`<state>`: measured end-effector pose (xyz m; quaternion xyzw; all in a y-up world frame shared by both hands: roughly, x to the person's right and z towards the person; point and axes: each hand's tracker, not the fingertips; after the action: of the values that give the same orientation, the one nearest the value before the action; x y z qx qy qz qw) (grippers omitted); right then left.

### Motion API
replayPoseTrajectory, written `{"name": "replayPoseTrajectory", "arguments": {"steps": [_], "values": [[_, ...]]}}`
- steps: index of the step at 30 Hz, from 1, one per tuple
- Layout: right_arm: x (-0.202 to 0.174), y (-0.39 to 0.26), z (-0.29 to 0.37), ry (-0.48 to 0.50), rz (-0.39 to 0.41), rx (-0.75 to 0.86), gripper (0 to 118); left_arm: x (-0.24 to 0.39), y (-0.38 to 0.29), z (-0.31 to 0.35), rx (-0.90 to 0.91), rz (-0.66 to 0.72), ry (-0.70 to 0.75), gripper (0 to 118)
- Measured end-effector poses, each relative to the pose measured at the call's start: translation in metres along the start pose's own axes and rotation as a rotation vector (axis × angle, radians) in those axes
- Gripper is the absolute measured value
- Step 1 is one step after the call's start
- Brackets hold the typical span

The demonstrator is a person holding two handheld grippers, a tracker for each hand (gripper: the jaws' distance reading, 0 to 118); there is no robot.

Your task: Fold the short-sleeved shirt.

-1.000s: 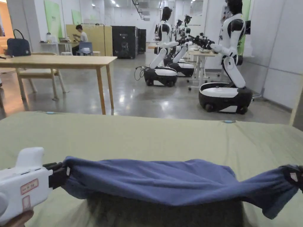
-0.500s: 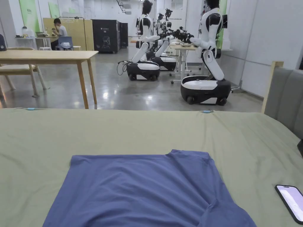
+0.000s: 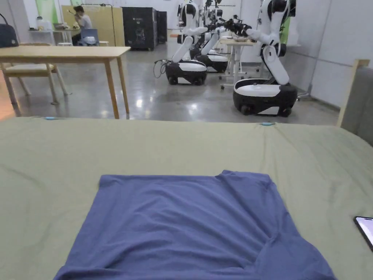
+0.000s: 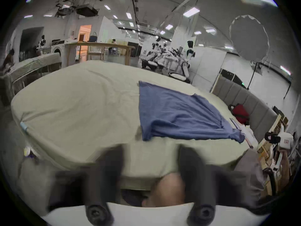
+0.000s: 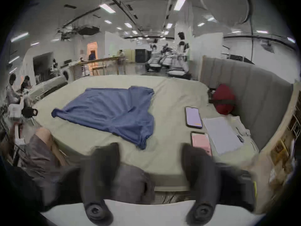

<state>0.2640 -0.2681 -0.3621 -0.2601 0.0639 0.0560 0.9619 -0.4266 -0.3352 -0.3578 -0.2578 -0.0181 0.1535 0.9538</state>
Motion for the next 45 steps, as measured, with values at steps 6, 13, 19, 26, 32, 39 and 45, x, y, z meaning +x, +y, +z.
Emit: {"name": "replayPoseTrajectory", "arguments": {"steps": [6, 13, 19, 26, 32, 39, 45], "values": [[0.005, 0.008, 0.013, 0.033, -0.117, 0.062, 0, -0.005, 0.003, 0.005, -0.002, 0.048, 0.038, 0], [-0.014, 0.034, 0.008, 0.035, -0.049, 0.109, 0, 0.009, 0.033, -0.070, -0.124, -0.102, 0.070, 108], [-0.024, 0.043, -0.003, 0.060, -0.027, 0.082, 0, 0.015, 0.034, -0.140, -0.252, -0.187, 0.135, 113], [-0.035, 0.050, -0.015, 0.064, 0.020, 0.022, 0, 0.015, 0.025, -0.162, -0.265, -0.226, 0.103, 5], [-0.026, 0.060, -0.055, 0.111, 0.104, -0.081, 0, 0.020, 0.026, -0.158, -0.268, -0.210, 0.073, 3], [-0.005, 0.044, -0.164, 0.167, 0.104, -0.286, 101, 0.026, 0.024, -0.147, -0.246, -0.224, 0.075, 3], [0.006, 0.018, -0.214, 0.181, 0.082, -0.414, 40, 0.032, 0.026, -0.143, -0.244, -0.240, 0.082, 3]]}}
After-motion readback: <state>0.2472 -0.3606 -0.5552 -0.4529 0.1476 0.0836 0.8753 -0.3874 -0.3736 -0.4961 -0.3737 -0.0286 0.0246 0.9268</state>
